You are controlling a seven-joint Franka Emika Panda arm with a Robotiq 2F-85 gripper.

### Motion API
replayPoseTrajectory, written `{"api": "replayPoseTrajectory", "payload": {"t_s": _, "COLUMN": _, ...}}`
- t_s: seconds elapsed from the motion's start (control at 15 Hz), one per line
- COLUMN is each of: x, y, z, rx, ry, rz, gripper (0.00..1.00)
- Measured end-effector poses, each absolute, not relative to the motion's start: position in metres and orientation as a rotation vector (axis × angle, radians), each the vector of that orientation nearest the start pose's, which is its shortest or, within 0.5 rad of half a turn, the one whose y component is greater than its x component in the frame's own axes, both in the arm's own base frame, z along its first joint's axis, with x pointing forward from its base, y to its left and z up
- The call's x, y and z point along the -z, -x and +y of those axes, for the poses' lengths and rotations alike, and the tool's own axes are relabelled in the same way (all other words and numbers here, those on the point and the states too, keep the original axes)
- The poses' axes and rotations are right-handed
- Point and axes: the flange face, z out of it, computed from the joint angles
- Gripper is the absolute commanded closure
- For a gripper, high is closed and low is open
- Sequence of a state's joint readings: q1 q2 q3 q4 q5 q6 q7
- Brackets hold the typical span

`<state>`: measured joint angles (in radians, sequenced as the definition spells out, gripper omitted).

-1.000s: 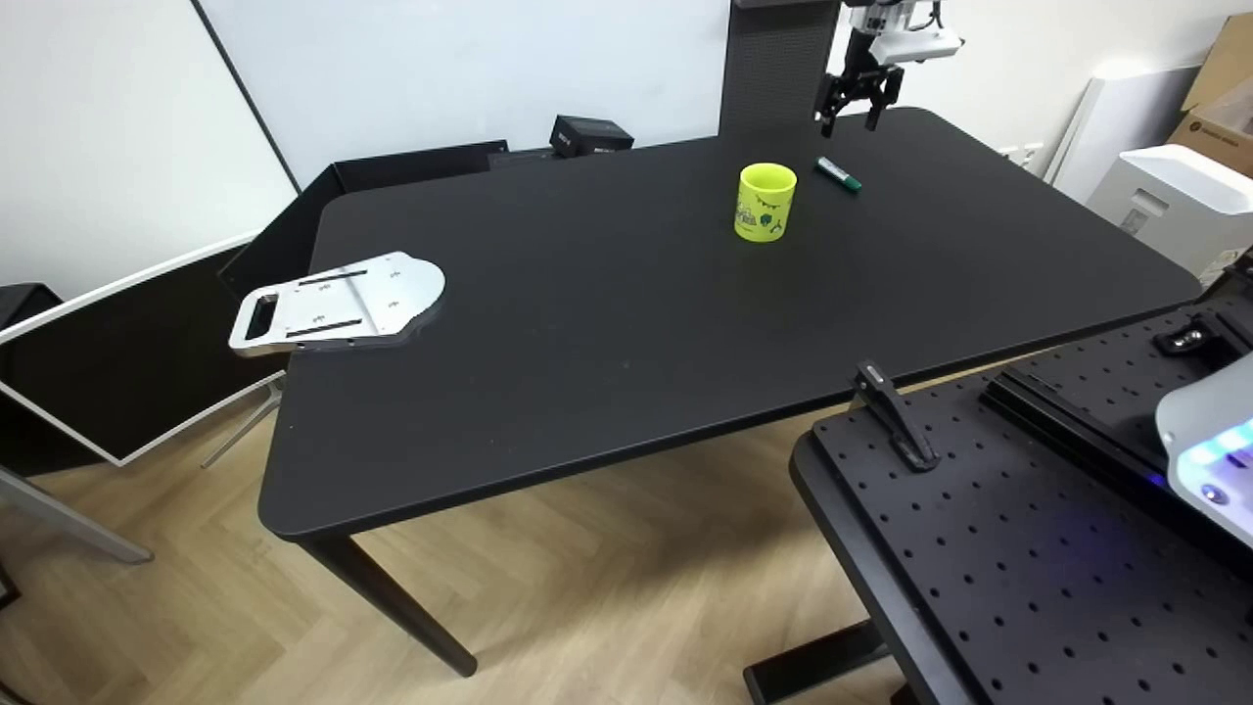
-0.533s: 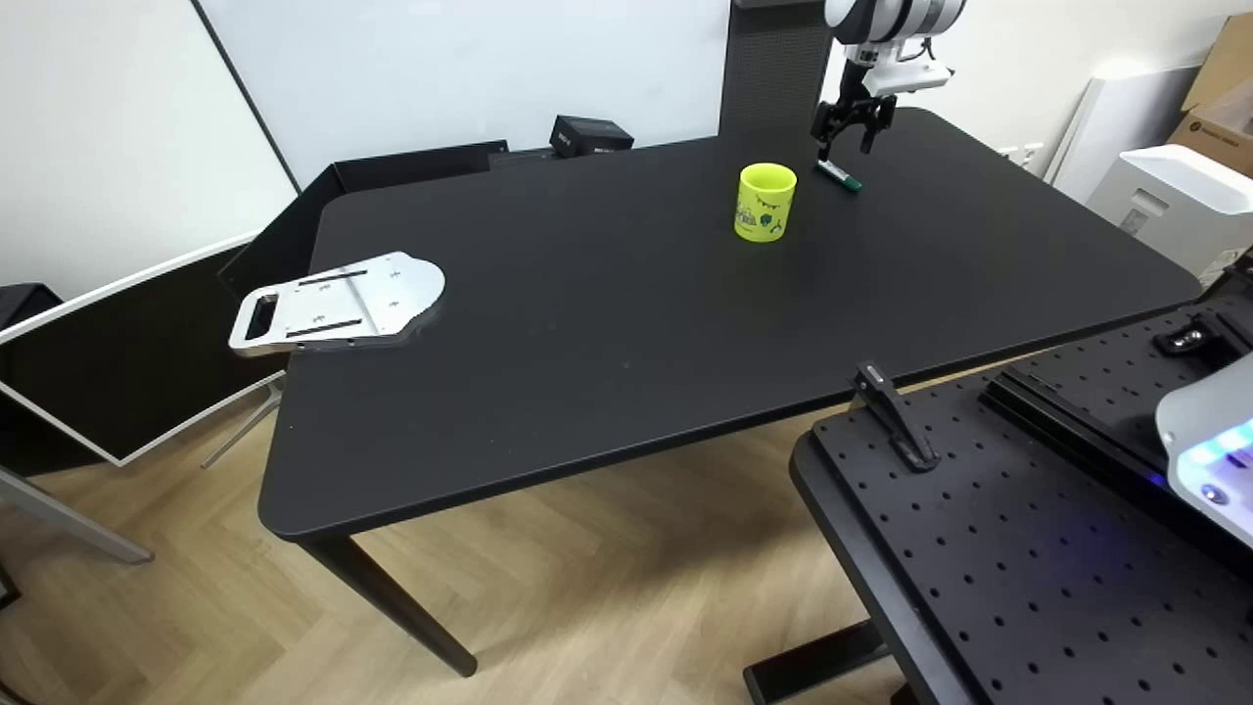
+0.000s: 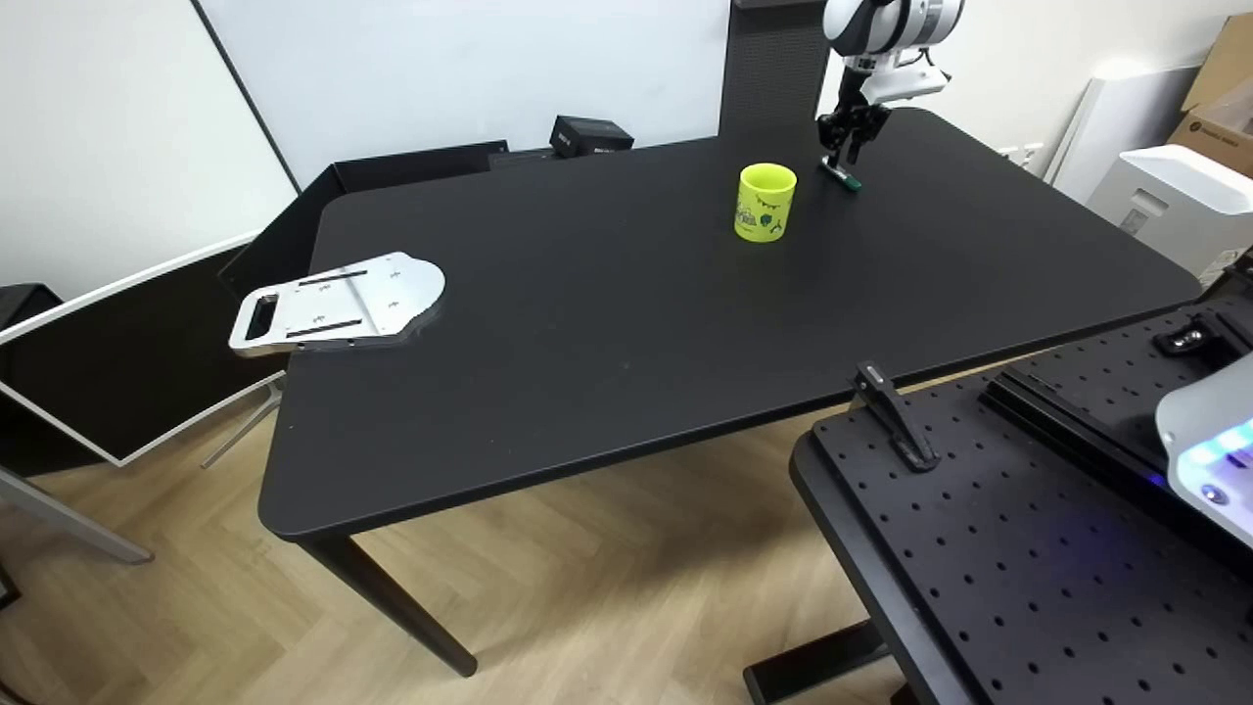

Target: Pick the marker on the table and put it in the mug

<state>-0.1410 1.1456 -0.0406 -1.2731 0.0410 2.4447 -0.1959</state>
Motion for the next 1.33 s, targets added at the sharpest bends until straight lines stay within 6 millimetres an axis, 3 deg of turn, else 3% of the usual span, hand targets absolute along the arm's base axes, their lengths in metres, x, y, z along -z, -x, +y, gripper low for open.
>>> {"api": "replayPoseTrajectory", "payload": {"t_s": 0.13, "x": -0.053, "y": -0.72, "z": -0.128, "rx": 0.049, "ry": 3.162, "rz": -0.002, "gripper": 1.0}}
{"api": "replayPoseTrajectory", "payload": {"t_s": 0.2, "x": -0.055, "y": -0.721, "z": -0.13, "rx": 0.054, "ry": 3.165, "rz": 0.009, "gripper": 1.0}}
{"api": "replayPoseTrajectory", "payload": {"t_s": 0.27, "x": -0.057, "y": -0.721, "z": -0.134, "rx": 0.059, "ry": 3.167, "rz": 0.025, "gripper": 0.66}}
{"api": "replayPoseTrajectory", "payload": {"t_s": 0.33, "x": -0.058, "y": -0.722, "z": -0.138, "rx": 0.063, "ry": 3.17, "rz": 0.042, "gripper": 0.7}}
{"api": "replayPoseTrajectory", "payload": {"t_s": 0.47, "x": -0.062, "y": -0.722, "z": -0.149, "rx": 0.068, "ry": 3.176, "rz": 0.081, "gripper": 0.64}}
{"api": "replayPoseTrajectory", "payload": {"t_s": 0.67, "x": -0.064, "y": -0.722, "z": -0.157, "rx": 0.069, "ry": 3.176, "rz": 0.112, "gripper": 0.42}}
{"api": "replayPoseTrajectory", "payload": {"t_s": 1.0, "x": -0.053, "y": -0.718, "z": -0.148, "rx": 0.017, "ry": 3.165, "rz": 0.113, "gripper": 0.1}}
{"api": "replayPoseTrajectory", "payload": {"t_s": 1.07, "x": -0.049, "y": -0.718, "z": -0.144, "rx": 0.012, "ry": 3.161, "rz": 0.108, "gripper": 0.52}}
{"api": "replayPoseTrajectory", "payload": {"t_s": 1.2, "x": -0.043, "y": -0.716, "z": -0.138, "rx": 0.0, "ry": 3.154, "rz": 0.098, "gripper": 0.48}}
{"api": "replayPoseTrajectory", "payload": {"t_s": 1.33, "x": -0.037, "y": -0.715, "z": -0.131, "rx": -0.013, "ry": 3.153, "rz": 0.084, "gripper": 0.62}}
